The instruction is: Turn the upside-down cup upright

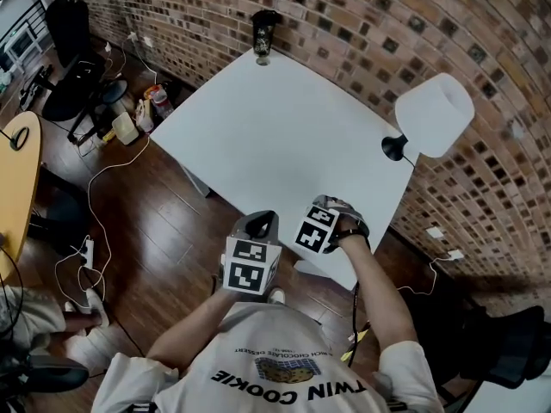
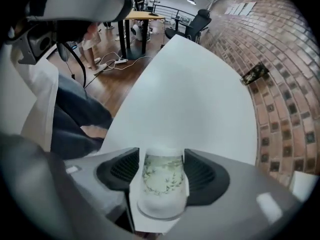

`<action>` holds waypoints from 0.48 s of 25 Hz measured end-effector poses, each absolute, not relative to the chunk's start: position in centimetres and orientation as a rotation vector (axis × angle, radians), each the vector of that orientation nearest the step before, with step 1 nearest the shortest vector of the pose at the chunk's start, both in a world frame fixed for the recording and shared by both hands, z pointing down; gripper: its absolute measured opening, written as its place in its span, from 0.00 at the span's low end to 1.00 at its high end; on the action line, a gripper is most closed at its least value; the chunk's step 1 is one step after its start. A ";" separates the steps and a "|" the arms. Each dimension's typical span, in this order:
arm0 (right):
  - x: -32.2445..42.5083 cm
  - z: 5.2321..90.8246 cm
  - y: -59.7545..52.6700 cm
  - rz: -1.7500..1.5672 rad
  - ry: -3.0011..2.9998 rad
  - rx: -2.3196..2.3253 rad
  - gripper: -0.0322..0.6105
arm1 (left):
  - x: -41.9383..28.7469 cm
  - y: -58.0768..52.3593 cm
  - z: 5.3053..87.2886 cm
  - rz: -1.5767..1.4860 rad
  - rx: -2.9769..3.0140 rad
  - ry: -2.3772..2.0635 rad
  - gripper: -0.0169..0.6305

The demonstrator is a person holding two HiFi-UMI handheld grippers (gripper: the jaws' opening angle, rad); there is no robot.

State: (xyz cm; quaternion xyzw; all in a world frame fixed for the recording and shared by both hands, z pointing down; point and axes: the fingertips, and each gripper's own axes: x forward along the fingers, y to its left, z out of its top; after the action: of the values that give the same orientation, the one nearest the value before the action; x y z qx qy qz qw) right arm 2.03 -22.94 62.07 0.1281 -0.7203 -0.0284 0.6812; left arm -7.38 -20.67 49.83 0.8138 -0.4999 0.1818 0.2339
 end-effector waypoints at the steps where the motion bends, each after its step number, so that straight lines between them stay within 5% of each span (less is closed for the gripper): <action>1: 2.1 62.3 -23.0 -0.054 -1.600 0.283 0.47 | -7.6 -20.7 49.8 0.496 2.231 -1.377 0.03; 12: 1.7 57.9 -24.9 0.093 -1.849 0.565 0.46 | -7.4 -20.4 50.1 0.507 2.241 -1.349 0.03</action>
State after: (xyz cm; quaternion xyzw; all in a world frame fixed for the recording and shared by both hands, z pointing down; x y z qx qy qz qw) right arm 1.70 -24.89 57.88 0.2403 -0.7867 0.0396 0.5672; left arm -7.37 -20.37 50.11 0.8173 -0.4919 0.1849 0.2366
